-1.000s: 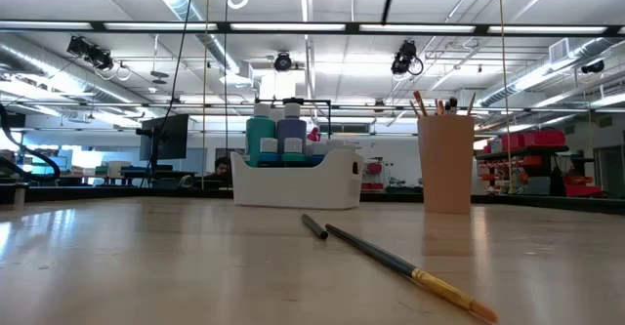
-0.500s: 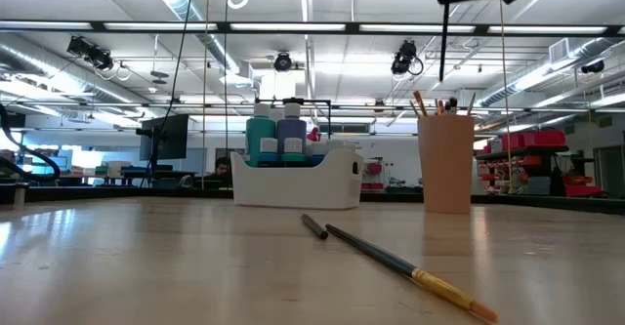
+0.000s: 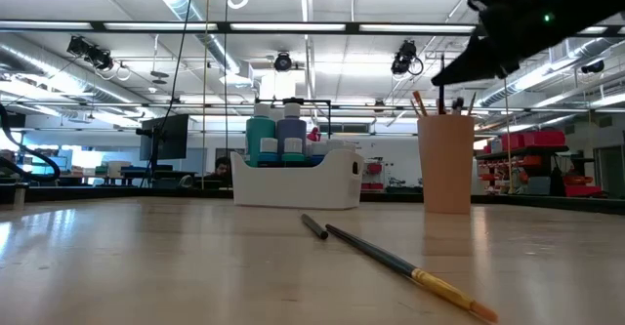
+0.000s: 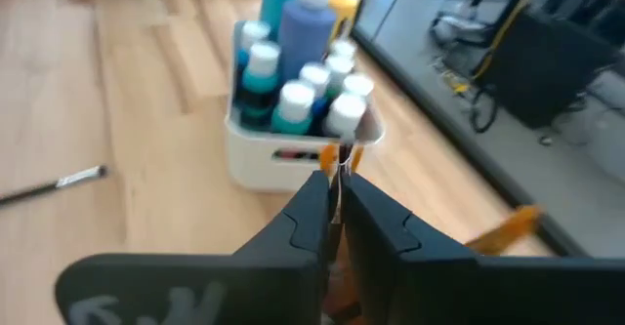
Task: Pick & Place Paint Supplies
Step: Put the silver paintbrush into the cup
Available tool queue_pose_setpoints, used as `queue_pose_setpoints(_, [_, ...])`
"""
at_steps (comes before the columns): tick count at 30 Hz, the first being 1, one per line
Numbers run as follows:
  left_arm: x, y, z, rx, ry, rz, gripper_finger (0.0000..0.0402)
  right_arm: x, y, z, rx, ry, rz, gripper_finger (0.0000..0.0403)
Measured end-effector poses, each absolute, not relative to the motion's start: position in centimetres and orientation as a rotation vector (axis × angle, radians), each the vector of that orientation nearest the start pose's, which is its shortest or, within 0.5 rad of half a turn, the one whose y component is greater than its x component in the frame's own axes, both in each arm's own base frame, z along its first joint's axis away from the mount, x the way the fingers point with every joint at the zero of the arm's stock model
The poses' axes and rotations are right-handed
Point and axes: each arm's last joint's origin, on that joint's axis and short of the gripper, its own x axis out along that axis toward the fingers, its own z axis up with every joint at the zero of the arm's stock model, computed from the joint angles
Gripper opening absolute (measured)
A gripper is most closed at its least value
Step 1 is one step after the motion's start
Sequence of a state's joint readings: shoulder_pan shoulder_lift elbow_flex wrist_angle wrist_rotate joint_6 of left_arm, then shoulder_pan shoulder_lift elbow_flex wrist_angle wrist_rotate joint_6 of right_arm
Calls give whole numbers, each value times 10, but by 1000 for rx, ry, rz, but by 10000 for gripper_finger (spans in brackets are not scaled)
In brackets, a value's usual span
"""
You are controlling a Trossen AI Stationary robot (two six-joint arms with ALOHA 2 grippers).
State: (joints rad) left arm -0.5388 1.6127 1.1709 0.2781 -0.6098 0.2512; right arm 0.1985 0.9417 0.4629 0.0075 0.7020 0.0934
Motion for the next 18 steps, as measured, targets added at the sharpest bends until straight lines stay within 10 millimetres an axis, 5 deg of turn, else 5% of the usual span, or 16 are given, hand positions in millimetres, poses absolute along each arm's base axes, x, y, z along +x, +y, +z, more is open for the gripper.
queue_pose_setpoints(7, [325, -175, 302, 339, 146, 52, 96, 185, 13, 194, -100, 469, -447, 51])
queue_pose_setpoints(18, [325, -174, 302, 339, 147, 54, 96, 193, 16, 211, -153, 307, -372, 88])
